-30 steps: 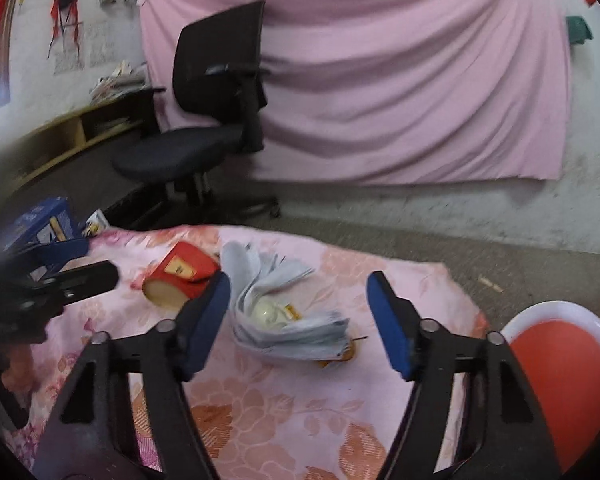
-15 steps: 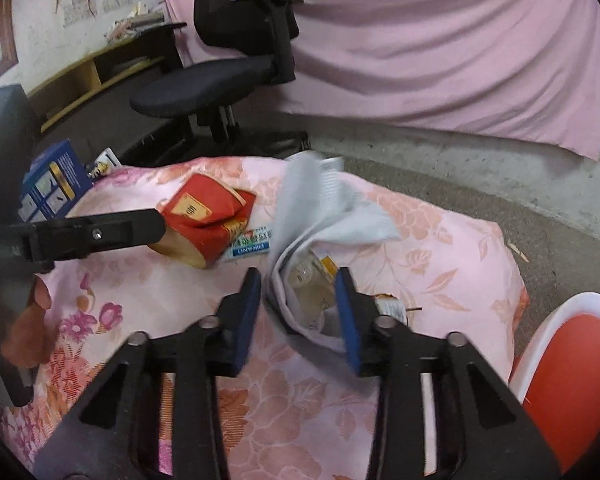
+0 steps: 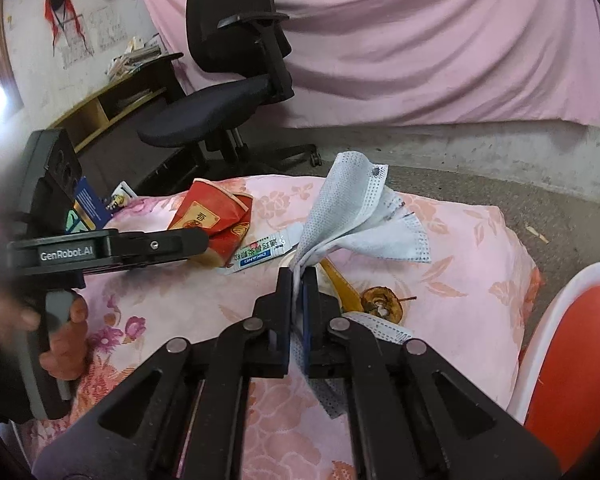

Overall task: Collect trash
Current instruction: 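Grasp the red paper box with the left gripper while the right gripper grasps the grey mask, then carry the red box and grey mask over the bucket and open both grippers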

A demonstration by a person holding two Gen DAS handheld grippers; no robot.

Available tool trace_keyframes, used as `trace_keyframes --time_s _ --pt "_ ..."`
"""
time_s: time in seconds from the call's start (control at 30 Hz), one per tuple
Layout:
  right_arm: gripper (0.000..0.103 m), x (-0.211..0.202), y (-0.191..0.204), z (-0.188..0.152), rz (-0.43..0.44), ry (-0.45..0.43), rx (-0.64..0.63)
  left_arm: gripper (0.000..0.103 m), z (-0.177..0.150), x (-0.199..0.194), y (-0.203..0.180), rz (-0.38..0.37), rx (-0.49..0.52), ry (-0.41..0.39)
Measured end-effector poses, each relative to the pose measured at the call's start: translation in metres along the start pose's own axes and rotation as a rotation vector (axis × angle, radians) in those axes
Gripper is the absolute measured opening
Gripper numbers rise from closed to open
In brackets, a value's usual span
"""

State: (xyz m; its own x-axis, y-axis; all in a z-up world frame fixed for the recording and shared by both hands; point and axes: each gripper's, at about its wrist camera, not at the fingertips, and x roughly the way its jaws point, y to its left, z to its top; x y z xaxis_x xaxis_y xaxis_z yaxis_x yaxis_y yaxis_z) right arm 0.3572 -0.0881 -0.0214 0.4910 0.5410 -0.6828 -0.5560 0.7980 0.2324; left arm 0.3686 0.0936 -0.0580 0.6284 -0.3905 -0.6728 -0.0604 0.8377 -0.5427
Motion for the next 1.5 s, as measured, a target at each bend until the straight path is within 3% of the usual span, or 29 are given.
trace_keyframes --time_s 0.17,0.4,0.5,0.8,0.97,1.23,1.37,1.5 --pt "0.027 -0.009 -0.001 -0.001 0.010 -0.034 0.005 0.047 -0.007 -0.010 -0.007 0.018 0.031 -0.048" --pt "0.027 -0.032 0.007 -0.004 0.002 -0.151 -0.035 0.047 -0.028 -0.032 -0.034 0.034 0.148 -0.158" --pt "0.027 -0.048 0.012 -0.007 -0.021 -0.225 -0.057 0.047 -0.039 -0.045 -0.055 0.036 0.202 -0.235" --pt "0.027 -0.130 0.018 -0.022 -0.142 -0.581 -0.136 0.047 -0.065 -0.084 -0.126 0.004 0.394 -0.499" --pt "0.027 -0.162 0.020 -0.034 -0.226 -0.700 -0.172 0.047 -0.085 -0.095 -0.174 -0.011 0.533 -0.614" --pt "0.027 -0.207 -0.005 -0.050 -0.337 -0.811 -0.098 0.047 -0.108 -0.088 -0.228 -0.073 0.669 -0.645" --pt "0.028 -0.221 -0.023 -0.058 -0.368 -0.802 -0.041 0.047 -0.122 -0.072 -0.251 -0.106 0.724 -0.619" --pt "0.028 -0.224 -0.047 -0.066 -0.385 -0.734 0.030 0.047 -0.132 -0.050 -0.271 -0.129 0.741 -0.564"
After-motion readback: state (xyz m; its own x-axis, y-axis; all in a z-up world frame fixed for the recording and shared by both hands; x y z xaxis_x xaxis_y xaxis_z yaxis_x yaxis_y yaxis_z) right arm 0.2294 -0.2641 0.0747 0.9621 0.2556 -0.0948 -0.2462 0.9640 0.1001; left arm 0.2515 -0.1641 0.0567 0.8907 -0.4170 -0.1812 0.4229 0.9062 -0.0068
